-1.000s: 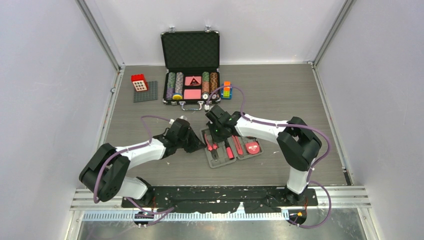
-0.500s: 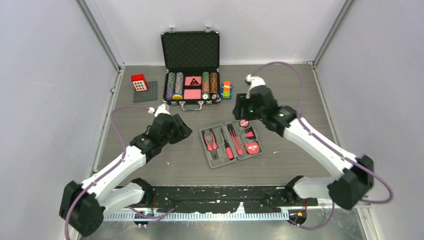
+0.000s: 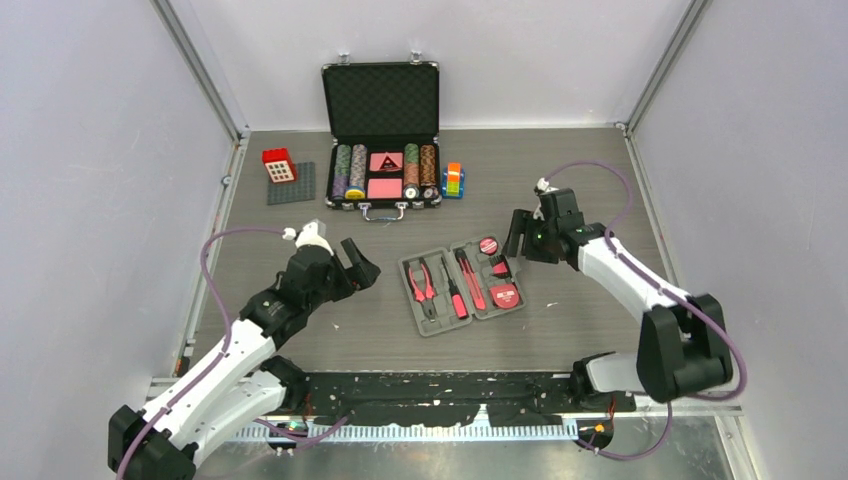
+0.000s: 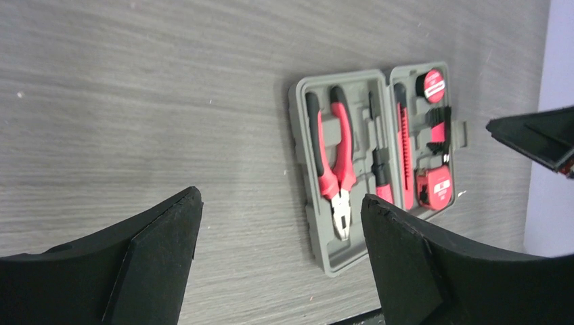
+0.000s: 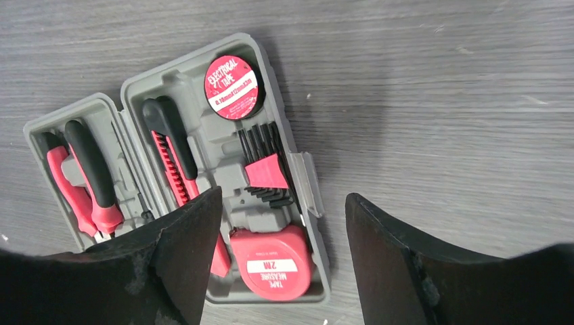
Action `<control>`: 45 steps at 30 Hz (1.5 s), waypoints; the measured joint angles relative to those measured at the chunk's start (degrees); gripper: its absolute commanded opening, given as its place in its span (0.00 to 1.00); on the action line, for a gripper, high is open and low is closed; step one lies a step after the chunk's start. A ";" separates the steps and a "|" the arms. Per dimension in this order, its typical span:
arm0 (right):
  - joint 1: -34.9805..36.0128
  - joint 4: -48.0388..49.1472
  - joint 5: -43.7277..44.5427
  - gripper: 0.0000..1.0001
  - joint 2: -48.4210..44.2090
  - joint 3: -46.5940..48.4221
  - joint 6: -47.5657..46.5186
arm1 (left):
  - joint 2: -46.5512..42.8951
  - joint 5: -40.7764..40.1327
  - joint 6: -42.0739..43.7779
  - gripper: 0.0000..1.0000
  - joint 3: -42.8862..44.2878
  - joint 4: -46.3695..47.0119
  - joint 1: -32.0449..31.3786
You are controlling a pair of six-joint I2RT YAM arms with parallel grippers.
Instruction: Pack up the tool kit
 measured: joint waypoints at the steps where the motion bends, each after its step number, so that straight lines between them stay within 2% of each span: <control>1: -0.37 1.09 -1.27 0.70 1.55 -0.31 0.22 | 0.00 0.57 -0.44 0.88 -0.79 0.02 0.00; 9: -3.37 8.24 -7.30 0.50 10.34 -2.10 1.20 | 0.02 4.52 -2.38 0.87 -3.61 1.33 0.00; 13: -4.31 10.10 -8.57 0.32 10.82 -4.44 1.25 | 0.17 5.95 -2.84 0.87 -4.66 2.71 0.00; 19: -4.52 11.82 -10.93 0.13 8.94 -6.03 0.96 | 1.57 7.82 -3.43 0.87 -5.09 3.98 0.00; 23: -4.50 10.05 -11.65 0.07 5.88 -6.34 -0.42 | 3.50 9.81 -4.17 0.87 -5.25 6.25 0.00; 26: -4.33 6.71 -10.62 0.06 2.78 -5.57 -1.92 | 5.92 11.50 -5.18 0.87 -5.46 8.13 -0.13; 30: -3.26 -0.26 -4.04 0.06 0.24 -0.63 -5.16 | 7.78 12.94 -6.54 0.86 -5.53 9.99 -0.33; 35: 1.79 -7.15 11.15 0.06 -0.04 7.48 -9.05 | 7.58 13.09 -7.41 0.86 -5.55 10.40 -0.37; 38: 8.26 -11.63 21.27 0.06 1.05 12.87 -10.71 | 6.10 12.44 -7.89 0.85 -6.08 10.25 -0.37; 45: 20.85 -19.91 37.62 0.06 9.44 23.19 -11.04 | 0.57 10.49 -8.63 0.85 -9.53 9.20 -0.37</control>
